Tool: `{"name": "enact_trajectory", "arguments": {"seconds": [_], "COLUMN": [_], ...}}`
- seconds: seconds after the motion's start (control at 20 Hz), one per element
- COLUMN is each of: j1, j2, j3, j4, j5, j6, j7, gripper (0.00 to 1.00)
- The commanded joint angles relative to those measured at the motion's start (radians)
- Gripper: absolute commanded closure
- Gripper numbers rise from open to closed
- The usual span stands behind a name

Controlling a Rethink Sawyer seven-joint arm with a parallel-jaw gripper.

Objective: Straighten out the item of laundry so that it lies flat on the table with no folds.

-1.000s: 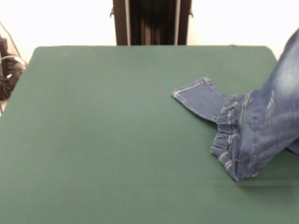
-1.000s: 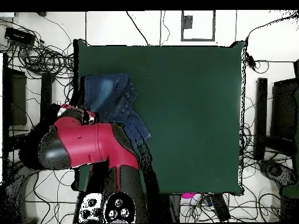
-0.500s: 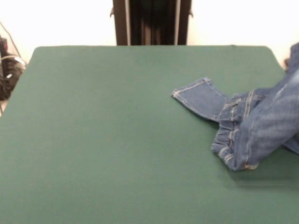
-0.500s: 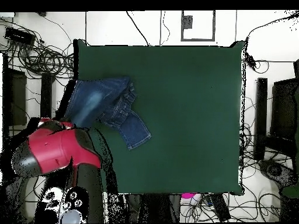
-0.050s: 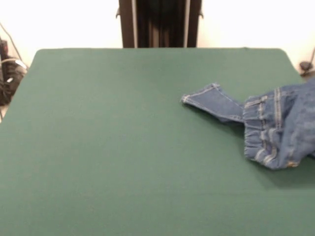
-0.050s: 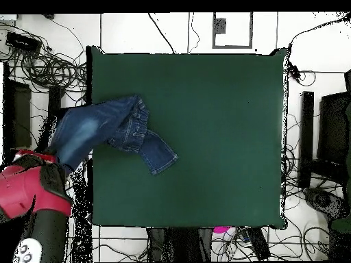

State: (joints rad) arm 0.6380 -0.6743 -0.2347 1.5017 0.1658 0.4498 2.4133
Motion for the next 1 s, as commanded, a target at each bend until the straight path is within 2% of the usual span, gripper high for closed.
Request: {"name": "enact_trajectory", "arguments": {"seconds": [0.05, 0.2, 0.45, 0.6, 0.9, 0.95, 1.0], "j1": [-0.004, -0.108, -0.237, -0.263, -0.237, -0.219, -0.216], "j2": [0.088, 0.048, 0.048, 0.103, 0.200, 0.210, 0.208], "j3": [-0.034, -0.007, 0.069, 0.092, 0.057, 0.021, 0.018], "j4": [-0.143, -0.197, -0.313, -0.419, -0.524, -0.536, -0.531], "j5": [0.110, 0.061, -0.024, -0.064, -0.093, -0.112, -0.109], "j6": [0.165, 0.273, 0.366, 0.385, 0.343, 0.304, 0.300], "j7": [0.326, 0.174, -0.050, -0.068, 0.097, 0.139, 0.150], "gripper": [1.00, 1.00, 1.00, 1.00, 1.00, 0.00, 0.00]}}
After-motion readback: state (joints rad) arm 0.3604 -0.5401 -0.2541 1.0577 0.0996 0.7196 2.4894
